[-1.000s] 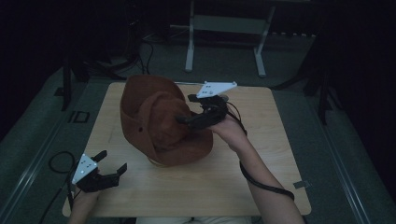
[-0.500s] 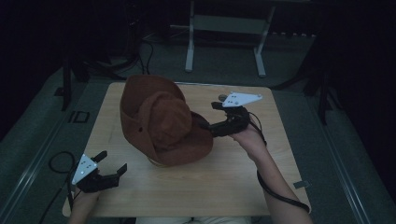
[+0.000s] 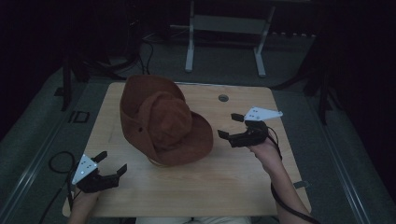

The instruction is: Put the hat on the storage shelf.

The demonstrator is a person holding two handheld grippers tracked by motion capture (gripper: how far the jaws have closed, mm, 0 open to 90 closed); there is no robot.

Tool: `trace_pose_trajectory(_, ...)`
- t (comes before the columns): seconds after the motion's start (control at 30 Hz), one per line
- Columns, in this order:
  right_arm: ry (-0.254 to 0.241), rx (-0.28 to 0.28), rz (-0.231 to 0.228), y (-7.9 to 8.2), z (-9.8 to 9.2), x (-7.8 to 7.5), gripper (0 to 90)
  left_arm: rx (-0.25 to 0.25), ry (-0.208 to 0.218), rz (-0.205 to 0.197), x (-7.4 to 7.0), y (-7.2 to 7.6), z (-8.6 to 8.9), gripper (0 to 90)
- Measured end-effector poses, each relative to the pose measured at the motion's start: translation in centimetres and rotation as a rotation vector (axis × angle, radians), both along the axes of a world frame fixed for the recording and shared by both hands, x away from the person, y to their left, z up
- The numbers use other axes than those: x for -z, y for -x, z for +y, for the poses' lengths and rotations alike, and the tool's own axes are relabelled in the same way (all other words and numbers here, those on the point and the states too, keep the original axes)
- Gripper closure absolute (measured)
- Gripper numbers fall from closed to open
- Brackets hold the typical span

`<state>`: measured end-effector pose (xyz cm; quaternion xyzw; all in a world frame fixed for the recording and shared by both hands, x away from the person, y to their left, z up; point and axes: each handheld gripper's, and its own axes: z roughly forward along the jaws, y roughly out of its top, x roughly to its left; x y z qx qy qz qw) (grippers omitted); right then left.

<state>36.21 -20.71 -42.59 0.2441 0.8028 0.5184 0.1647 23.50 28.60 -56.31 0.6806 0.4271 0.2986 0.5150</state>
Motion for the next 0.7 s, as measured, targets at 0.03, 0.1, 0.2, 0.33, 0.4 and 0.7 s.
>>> trace_pose_trajectory(0.03, -0.006, 0.011, 0.000, 0.1, -0.4, 0.4, 13.8, 0.001, 0.002, 0.001, 0.0, 0.0, 0.0, 6.3)
trace_pose_trajectory(0.1, -0.013, 0.026, 0.004, 0.1, -1.2, 1.1, 13.8, 0.001, -0.001, 0.000, 0.0, 0.0, -0.1, 6.3)
trace_pose_trajectory(0.2, -0.014, 0.047, 0.008, 0.2, -2.2, 2.3, 13.8, 0.003, -0.001, 0.000, 0.0, 0.0, -0.1, 6.2)
trace_pose_trajectory(0.33, -0.012, 0.067, 0.012, 0.2, -3.5, 4.0, 13.8, 0.004, 0.001, 0.004, 0.1, -0.1, -0.1, 6.3)
trace_pose_trajectory(0.4, 0.002, 0.077, 0.018, 0.1, -4.0, 5.0, 13.8, 0.003, 0.001, 0.003, 0.1, -0.1, -0.1, 6.3)
trace_pose_trajectory(0.7, 0.010, 0.113, 0.042, 0.2, -6.1, 8.9, 13.8, 0.002, -0.001, 0.006, 0.1, -0.1, -0.1, 6.3)
